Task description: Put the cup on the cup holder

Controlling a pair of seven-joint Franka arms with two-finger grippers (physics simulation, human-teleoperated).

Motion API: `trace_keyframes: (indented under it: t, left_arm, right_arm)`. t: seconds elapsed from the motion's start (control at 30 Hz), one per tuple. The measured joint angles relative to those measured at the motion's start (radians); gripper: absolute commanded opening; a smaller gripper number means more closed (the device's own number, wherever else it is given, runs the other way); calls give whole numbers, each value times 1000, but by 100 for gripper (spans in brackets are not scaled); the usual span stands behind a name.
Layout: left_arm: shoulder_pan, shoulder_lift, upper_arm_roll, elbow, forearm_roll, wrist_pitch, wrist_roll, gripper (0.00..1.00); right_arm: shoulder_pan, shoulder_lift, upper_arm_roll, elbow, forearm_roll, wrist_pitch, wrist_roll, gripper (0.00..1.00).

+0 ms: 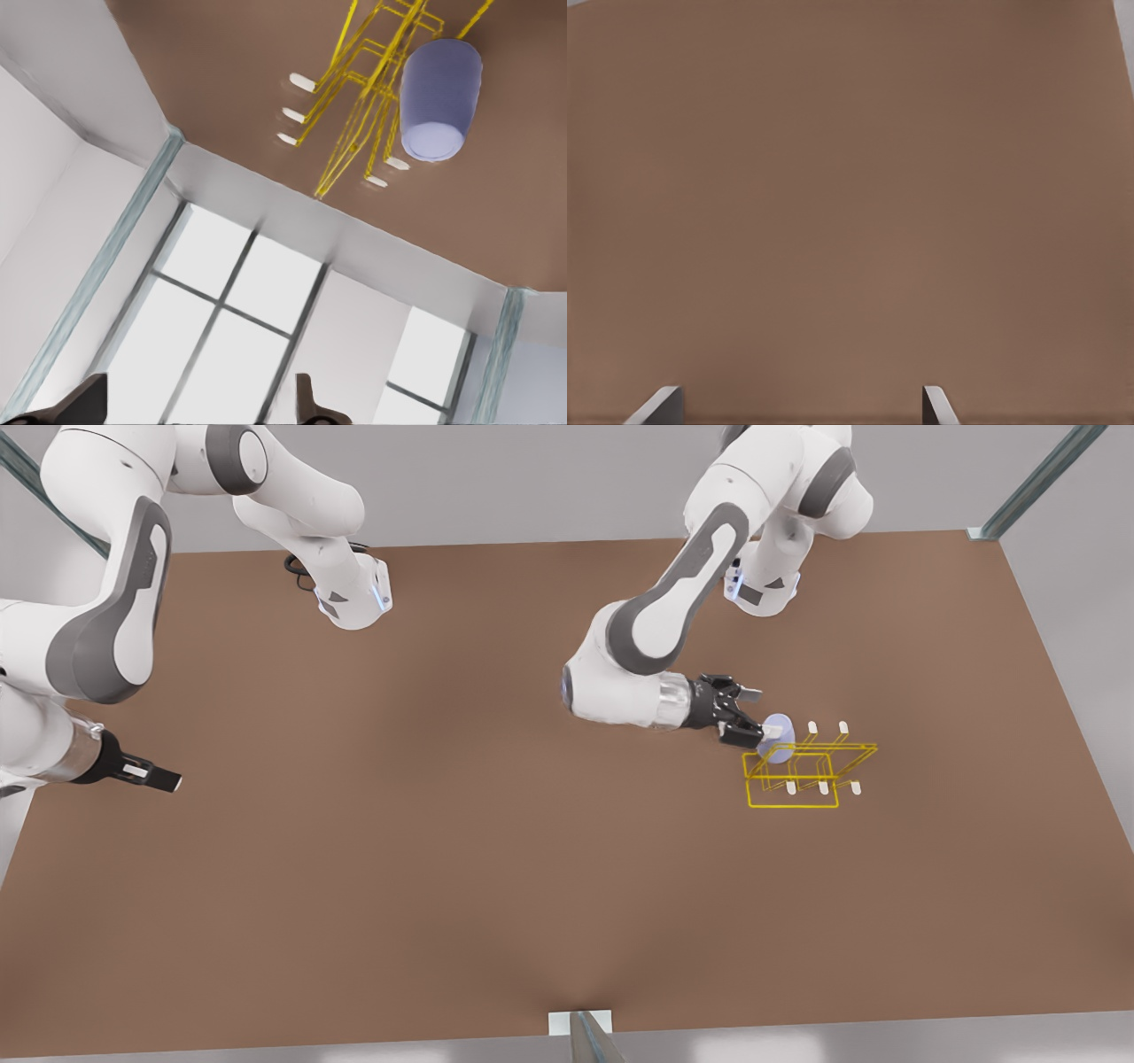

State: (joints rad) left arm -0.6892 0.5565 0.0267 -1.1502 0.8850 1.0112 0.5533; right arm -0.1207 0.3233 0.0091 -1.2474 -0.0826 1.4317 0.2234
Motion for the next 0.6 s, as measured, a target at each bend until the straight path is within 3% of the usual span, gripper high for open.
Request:
trace_keyframes:
  t: [0.1, 0.2, 0.27, 0.33, 0.6]
  left_arm:
    - [296, -18, 1, 182, -464, 57, -91, 100]
    - [421, -256, 2, 77, -715, 105, -196, 100]
    - [431, -421, 1, -120, -794, 167, -257, 100]
    - [432, -478, 1, -208, -839, 226, -311, 100]
    - [426, -499, 1, -240, -893, 335, -477, 100]
  right_arm:
    - [-1, 0, 0, 0, 3, -2, 0, 100]
    - [1, 0, 0, 0, 2, -4, 0, 100]
    - [2, 1, 0, 0, 2, -5, 0, 100]
    - [4, 1, 0, 0, 2, -5, 0, 100]
    - [9, 2, 2, -2, 1, -6, 1, 100]
